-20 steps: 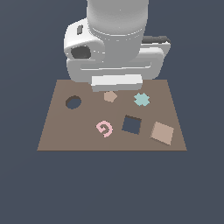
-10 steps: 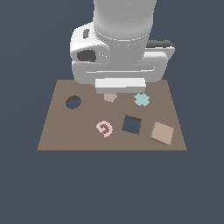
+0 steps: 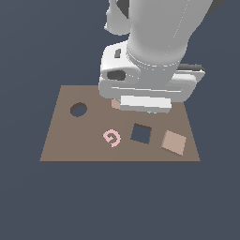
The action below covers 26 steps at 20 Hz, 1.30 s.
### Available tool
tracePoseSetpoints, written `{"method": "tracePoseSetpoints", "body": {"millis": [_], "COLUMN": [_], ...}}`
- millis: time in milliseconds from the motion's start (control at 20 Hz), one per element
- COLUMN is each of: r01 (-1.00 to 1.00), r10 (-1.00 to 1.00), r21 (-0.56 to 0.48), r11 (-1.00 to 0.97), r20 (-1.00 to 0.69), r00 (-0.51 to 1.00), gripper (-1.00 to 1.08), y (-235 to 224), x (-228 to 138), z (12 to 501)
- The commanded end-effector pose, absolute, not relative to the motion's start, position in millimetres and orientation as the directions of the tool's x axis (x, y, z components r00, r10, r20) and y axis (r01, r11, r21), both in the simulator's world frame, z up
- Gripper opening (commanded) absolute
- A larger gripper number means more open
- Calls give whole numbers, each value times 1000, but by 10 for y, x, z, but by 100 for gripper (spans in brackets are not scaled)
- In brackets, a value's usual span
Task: Insert a designated object into the corresponding slot on a board.
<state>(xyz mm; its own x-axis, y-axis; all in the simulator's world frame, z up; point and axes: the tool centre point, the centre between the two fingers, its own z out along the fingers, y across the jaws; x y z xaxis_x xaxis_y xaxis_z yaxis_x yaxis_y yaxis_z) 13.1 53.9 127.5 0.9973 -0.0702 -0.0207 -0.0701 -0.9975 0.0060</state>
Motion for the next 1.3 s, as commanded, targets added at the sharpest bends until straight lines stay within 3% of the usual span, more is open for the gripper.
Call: {"method": "tracePoseSetpoints", "body": {"millis": [0,650,1250], "r01": [-108,-318,-405], "r10": [-108,-318,-405], "r21": [6,3,0], "r11": [-994,-948,-914], "r20": [-19,-6,0], "r00": [994,948,914], "gripper": [100,100,100], "y": [683,1396,1654], "x": [189,653,923], "z": [1187,713,518]}}
